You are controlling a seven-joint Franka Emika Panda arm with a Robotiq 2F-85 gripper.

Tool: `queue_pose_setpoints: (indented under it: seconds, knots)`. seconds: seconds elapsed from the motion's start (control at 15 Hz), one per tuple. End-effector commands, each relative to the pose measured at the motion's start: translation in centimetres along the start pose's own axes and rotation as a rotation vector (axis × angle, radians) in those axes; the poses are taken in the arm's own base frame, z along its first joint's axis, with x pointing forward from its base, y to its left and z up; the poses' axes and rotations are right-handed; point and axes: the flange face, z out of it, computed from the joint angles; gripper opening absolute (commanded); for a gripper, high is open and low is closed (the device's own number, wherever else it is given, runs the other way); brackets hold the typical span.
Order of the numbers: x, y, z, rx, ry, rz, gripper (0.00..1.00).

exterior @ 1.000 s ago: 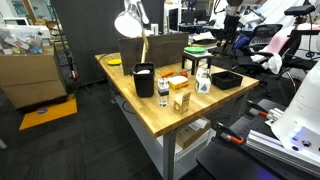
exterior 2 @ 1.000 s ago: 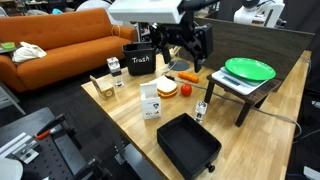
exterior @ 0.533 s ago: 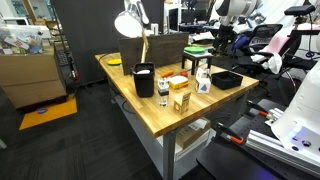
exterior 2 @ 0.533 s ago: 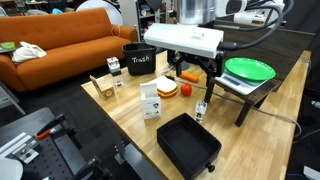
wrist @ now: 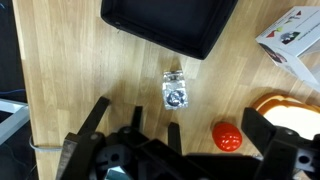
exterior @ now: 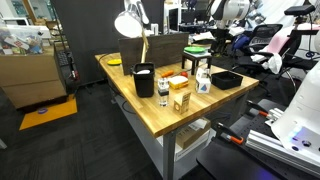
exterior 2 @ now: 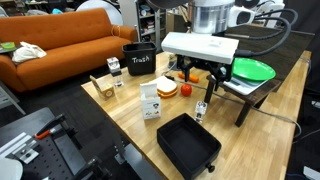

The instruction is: Put the crystal bottle on the green plate

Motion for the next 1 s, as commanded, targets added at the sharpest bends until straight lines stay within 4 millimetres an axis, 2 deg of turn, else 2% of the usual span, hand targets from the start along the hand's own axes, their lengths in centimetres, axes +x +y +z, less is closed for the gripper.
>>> queue_pose_setpoints:
  seconds: [0.0, 0.4, 0.73, 0.8, 0.87, 0.93]
  knots:
    - [0.0, 0.0, -0.1, 0.0, -0.001, 0.0, 1.0]
    - [1.5, 0.9, 1.5, 0.073, 0.003, -0.036, 1.0]
    - [2.8, 3.1, 4.4, 0.059, -0.069, -0.116, 1.0]
    - [3.2, 3.1, 5.1, 0.06, -0.081, -0.14, 1.0]
    - [2.5, 2.5, 4.5, 0.043, -0.059, -0.093, 1.0]
    - [2.7, 2.5, 5.1, 0.044, -0.064, -0.096, 1.0]
